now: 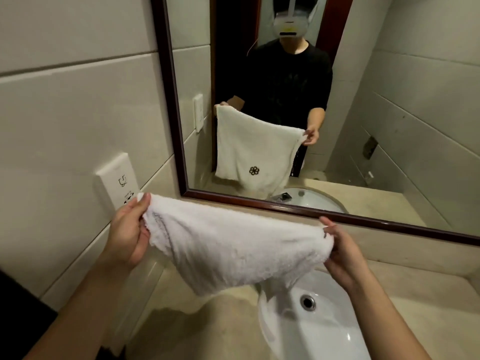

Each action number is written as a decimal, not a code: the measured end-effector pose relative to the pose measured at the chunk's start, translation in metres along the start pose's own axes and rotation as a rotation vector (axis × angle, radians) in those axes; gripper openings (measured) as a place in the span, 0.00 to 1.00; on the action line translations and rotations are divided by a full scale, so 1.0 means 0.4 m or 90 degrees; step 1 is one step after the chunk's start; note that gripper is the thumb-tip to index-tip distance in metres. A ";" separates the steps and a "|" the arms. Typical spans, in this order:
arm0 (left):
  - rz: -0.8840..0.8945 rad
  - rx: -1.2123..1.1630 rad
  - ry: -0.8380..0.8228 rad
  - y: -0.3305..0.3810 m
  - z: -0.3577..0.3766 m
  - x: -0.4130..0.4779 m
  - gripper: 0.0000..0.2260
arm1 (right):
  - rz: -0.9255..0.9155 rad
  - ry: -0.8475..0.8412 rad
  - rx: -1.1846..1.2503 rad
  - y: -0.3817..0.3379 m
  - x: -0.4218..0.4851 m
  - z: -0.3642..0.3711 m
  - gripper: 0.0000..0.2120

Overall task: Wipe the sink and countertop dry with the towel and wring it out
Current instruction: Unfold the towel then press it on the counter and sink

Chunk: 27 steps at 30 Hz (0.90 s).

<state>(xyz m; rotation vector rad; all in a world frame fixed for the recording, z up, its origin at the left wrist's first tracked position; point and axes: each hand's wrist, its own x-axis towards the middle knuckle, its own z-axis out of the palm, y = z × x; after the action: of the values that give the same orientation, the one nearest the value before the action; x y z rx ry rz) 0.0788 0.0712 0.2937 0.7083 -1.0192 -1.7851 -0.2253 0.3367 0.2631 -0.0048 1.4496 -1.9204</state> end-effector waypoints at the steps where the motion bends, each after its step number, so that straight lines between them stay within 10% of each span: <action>1: 0.008 0.005 -0.002 0.004 0.006 0.002 0.09 | 0.006 -0.009 0.009 -0.004 -0.004 -0.001 0.09; 5: 0.005 0.043 0.030 -0.016 0.042 -0.013 0.11 | 0.011 0.003 -0.258 0.020 -0.006 0.025 0.13; 10: 0.037 -0.002 0.031 -0.001 0.006 0.006 0.09 | -0.153 0.083 -0.021 -0.014 0.025 0.021 0.12; 16: 0.057 0.036 0.000 0.016 0.012 0.010 0.07 | -0.074 -0.012 -0.321 0.032 -0.020 0.014 0.16; 23: 0.094 0.032 0.021 0.031 0.010 0.007 0.11 | -0.265 0.207 -0.442 0.065 -0.007 -0.043 0.11; 27: 0.078 0.067 -0.002 0.013 0.003 0.008 0.07 | -0.130 0.090 -0.469 0.086 -0.025 -0.036 0.10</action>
<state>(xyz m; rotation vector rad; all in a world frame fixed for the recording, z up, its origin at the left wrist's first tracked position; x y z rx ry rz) 0.0789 0.0676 0.2986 0.6928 -1.1415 -1.6364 -0.2055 0.3504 0.2330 -0.3748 2.2466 -1.4474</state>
